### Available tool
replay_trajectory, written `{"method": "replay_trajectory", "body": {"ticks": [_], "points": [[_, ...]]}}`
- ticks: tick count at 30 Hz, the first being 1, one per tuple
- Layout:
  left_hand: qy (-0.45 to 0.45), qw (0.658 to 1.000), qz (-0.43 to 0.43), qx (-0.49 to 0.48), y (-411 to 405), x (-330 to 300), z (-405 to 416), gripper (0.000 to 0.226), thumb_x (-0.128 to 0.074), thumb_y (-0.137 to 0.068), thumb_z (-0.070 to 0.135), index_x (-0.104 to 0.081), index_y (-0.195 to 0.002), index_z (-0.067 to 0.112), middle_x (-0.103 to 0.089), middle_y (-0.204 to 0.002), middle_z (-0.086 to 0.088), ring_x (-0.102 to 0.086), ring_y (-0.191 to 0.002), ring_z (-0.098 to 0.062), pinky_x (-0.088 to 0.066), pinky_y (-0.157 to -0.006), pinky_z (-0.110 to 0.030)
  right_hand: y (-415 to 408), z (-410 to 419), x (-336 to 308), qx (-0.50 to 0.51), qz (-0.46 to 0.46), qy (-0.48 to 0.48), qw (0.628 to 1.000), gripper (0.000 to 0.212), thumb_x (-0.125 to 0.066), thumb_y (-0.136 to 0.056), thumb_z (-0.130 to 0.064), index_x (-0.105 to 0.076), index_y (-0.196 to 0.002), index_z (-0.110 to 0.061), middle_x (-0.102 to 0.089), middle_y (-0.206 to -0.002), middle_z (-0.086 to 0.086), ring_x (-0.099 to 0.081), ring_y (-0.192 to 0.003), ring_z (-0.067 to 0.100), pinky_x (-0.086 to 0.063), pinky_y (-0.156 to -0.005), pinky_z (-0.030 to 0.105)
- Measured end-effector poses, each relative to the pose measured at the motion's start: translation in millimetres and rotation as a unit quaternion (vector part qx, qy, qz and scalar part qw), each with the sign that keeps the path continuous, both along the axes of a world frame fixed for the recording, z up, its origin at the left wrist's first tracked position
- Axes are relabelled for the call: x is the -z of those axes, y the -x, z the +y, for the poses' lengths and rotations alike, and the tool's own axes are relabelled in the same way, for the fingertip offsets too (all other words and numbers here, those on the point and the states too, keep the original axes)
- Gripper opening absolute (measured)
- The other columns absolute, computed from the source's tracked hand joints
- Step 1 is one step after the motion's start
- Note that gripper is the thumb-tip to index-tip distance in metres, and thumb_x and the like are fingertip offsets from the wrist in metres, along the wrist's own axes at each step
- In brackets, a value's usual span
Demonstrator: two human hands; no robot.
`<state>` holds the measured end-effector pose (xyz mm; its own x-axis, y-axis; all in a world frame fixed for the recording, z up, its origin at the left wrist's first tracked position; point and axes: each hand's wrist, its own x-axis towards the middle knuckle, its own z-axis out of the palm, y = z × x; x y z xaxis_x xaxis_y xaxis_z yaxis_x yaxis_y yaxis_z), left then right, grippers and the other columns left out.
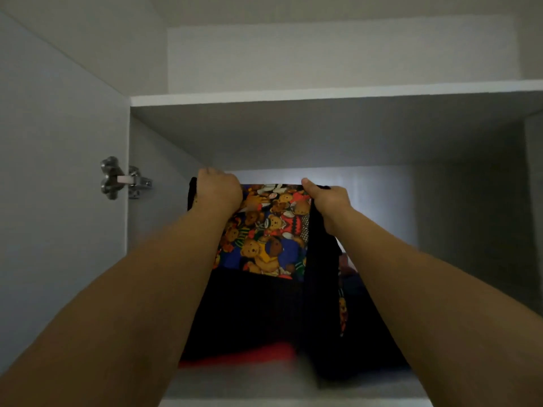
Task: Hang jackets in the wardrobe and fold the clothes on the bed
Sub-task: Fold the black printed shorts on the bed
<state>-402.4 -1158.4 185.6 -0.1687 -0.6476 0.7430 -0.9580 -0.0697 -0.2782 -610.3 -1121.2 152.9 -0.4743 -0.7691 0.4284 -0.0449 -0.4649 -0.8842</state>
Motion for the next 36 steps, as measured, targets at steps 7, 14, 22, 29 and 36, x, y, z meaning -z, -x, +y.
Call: {"method": "replay_trajectory", "body": {"ticks": [7,14,22,29,36], "points": [[-0.047,0.991,-0.061,-0.106,16,-25,-168,0.035,-0.038,-0.101,0.026,-0.057,-0.127,0.014,-0.053,-0.135,-0.011,-0.042,-0.127,-0.03,-0.026,-0.112,-0.042,9,-182,-26,-0.044,-0.005,-0.088,0.995,0.068,-0.084,-0.064,-0.049,-0.063,-0.106,0.0,-0.07,-0.103,0.014,-0.067,-0.093,0.034,-0.056,-0.087,0.047],[-0.144,0.977,-0.103,-0.121,21,35,-312,0.036,-0.042,-0.1,0.025,-0.052,-0.132,0.012,-0.051,-0.135,-0.01,-0.039,-0.127,-0.032,-0.026,-0.112,-0.049,9,-317,34,0.013,0.071,-0.178,0.981,0.08,-0.077,-0.074,-0.053,-0.054,-0.124,0.006,-0.062,-0.12,0.02,-0.061,-0.109,0.037,-0.051,-0.095,0.042],[-0.372,0.925,0.079,0.007,21,219,-406,0.053,-0.039,-0.097,0.036,-0.044,-0.143,0.012,-0.035,-0.15,-0.017,-0.031,-0.137,-0.035,-0.027,-0.115,-0.044,17,-374,166,0.065,0.412,-0.3,0.858,0.039,-0.051,-0.094,-0.045,-0.069,-0.116,-0.018,-0.063,-0.124,0.01,-0.058,-0.113,0.028,-0.047,-0.092,0.032],[-0.366,0.923,0.121,0.012,17,218,-416,0.057,-0.037,-0.09,0.04,-0.051,-0.139,0.013,-0.041,-0.147,-0.016,-0.037,-0.133,-0.033,-0.031,-0.11,-0.043,19,-370,157,0.059,0.535,-0.305,0.786,0.038,-0.036,-0.105,-0.031,-0.053,-0.138,-0.023,-0.048,-0.141,0.014,-0.047,-0.128,0.031,-0.04,-0.105,0.034],[-0.269,0.95,0.132,0.087,22,171,-363,0.04,-0.044,-0.095,0.024,-0.053,-0.131,0.009,-0.052,-0.132,-0.016,-0.052,-0.12,-0.033,-0.044,-0.097,-0.042,31,-323,117,0.094,0.358,-0.251,0.894,0.059,-0.048,-0.098,-0.042,-0.042,-0.138,0.001,-0.049,-0.138,0.019,-0.049,-0.124,0.033,-0.039,-0.087,0.028]]}}
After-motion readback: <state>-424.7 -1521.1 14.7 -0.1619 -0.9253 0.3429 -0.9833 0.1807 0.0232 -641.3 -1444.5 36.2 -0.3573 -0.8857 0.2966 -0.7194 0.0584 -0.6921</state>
